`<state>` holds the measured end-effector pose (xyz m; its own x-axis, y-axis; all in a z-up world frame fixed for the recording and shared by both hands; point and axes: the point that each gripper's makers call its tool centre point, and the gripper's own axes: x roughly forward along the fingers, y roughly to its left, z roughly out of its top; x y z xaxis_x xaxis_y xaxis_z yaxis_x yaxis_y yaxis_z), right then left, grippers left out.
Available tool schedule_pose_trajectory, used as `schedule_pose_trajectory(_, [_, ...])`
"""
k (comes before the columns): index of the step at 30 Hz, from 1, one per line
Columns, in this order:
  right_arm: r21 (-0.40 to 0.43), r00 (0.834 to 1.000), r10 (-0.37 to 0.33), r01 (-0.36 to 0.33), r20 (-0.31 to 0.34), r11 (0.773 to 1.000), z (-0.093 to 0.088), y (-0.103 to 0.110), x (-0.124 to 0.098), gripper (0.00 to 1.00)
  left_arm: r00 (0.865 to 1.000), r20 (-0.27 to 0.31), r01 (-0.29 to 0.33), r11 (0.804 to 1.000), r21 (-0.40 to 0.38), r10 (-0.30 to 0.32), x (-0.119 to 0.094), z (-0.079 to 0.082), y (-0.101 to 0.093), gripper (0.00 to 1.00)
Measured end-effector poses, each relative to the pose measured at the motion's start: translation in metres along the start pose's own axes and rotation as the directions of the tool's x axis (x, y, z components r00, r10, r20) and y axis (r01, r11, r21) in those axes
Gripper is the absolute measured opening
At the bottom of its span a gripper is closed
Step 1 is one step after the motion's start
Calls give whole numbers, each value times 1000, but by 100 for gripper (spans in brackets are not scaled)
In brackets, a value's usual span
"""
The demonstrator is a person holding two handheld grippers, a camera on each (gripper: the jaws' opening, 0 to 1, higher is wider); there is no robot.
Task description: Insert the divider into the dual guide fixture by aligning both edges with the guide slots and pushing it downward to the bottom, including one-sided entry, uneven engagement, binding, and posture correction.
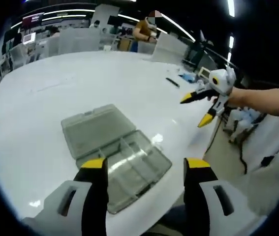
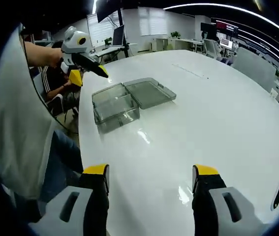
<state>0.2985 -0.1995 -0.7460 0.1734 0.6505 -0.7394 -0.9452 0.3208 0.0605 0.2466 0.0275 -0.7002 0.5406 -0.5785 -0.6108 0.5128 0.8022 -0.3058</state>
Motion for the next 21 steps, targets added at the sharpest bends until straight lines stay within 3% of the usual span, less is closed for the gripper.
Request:
schedule_pose_trajectory(7, [-50, 997, 5, -9, -74, 999, -24, -8, 1, 62, 1000, 3, -16, 1000, 0, 16, -1, 1, 2, 60])
schedule_pose_trajectory(21, [-126, 987, 24, -44, -156, 991, -42, -28, 11, 55, 999, 7, -40, 999, -13, 40, -3, 0, 6, 60])
